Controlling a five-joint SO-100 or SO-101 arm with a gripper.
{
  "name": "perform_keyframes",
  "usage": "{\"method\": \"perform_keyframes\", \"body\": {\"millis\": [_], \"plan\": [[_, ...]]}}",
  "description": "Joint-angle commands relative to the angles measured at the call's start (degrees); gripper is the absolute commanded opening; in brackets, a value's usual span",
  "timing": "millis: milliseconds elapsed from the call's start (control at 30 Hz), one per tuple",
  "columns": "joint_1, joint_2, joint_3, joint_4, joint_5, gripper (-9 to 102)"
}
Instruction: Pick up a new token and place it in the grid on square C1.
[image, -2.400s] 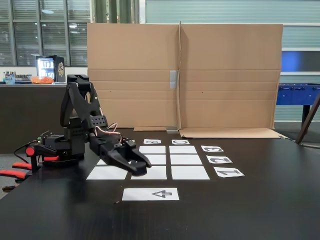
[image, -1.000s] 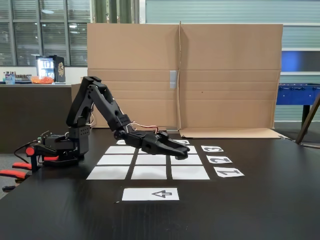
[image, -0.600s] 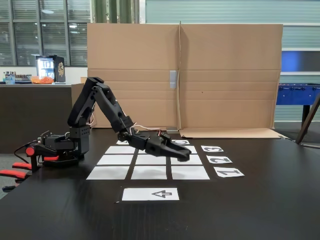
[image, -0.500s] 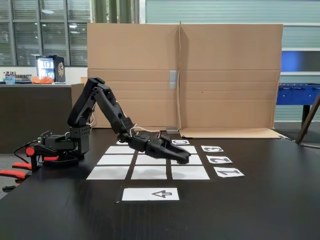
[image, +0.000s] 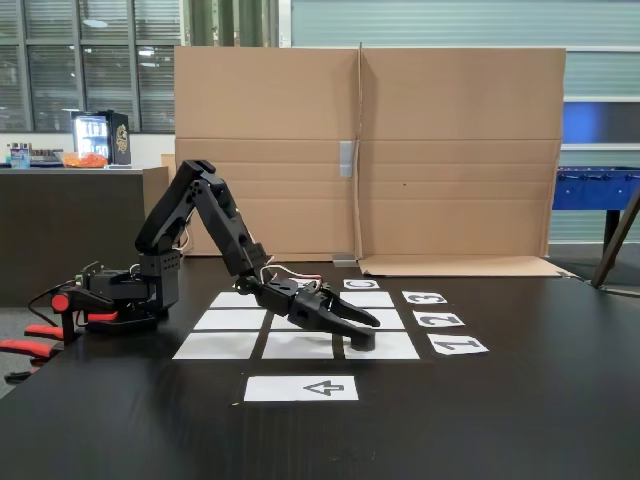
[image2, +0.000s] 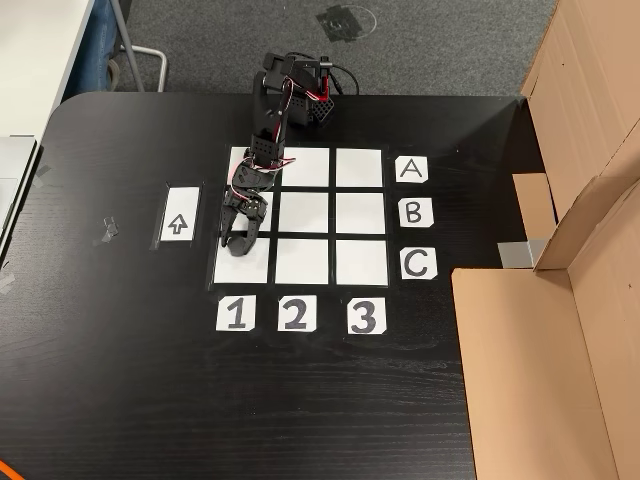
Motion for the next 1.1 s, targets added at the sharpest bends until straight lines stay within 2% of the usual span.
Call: {"method": "perform_keyframes", "body": {"millis": [0, 100, 300, 467, 700, 1067], "plan": [[0.1, -0.3, -2.4, -0.4, -0.4, 32], [0.2, -0.9, -3.5, 0.2, 0.0, 35], [0.3, 0.4, -5.7, 0.2, 7.2, 44], [1.2, 4.8, -5.9, 1.5, 12.9, 45], [3.1, 15.4, -5.9, 8.5, 22.8, 49], [8.4, 31.6, -4.7, 21.9, 30.5, 50]]}}
